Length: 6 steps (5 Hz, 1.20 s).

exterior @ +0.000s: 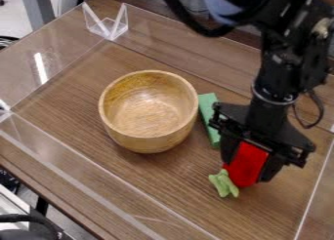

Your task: Move the red fruit to the left

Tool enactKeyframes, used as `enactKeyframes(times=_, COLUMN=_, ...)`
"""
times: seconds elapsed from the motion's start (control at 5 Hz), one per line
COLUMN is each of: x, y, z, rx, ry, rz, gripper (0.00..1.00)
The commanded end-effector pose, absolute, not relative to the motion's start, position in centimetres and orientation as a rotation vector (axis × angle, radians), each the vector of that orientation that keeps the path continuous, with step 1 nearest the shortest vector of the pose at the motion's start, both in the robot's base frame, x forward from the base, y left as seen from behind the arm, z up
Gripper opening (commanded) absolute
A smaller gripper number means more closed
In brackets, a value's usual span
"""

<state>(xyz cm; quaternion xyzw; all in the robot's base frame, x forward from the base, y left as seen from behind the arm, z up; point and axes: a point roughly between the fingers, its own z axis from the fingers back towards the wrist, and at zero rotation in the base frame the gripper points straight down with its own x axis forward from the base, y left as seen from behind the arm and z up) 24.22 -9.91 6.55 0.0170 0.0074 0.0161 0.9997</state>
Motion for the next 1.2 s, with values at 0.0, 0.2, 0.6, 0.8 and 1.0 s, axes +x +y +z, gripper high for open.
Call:
enactKeyframes(times=0.0, x=25.0, y=-10.4, z=8.9, rx=0.005, ry=-0.056, rz=0.025, gripper=1.0)
enactKeyframes(times=0.2, x=25.5, y=-10.2, z=8.8, rx=-0.004, ry=-0.065, rz=0.017, gripper=1.0)
enactKeyframes(times=0.6, x=26.9, y=-8.8, z=7.0, rx=0.006, ry=-0.057, rz=0.012, gripper=1.0)
enactKeyframes(times=0.8, x=27.3, y=-8.2, z=6.6, rx=0.003, ry=-0.058, rz=-0.045, gripper=0.0)
enactKeyframes(times=1.0, x=27.6, y=-7.5, z=6.8, rx=-0.001, ry=-0.068, rz=-0.103, gripper=0.0)
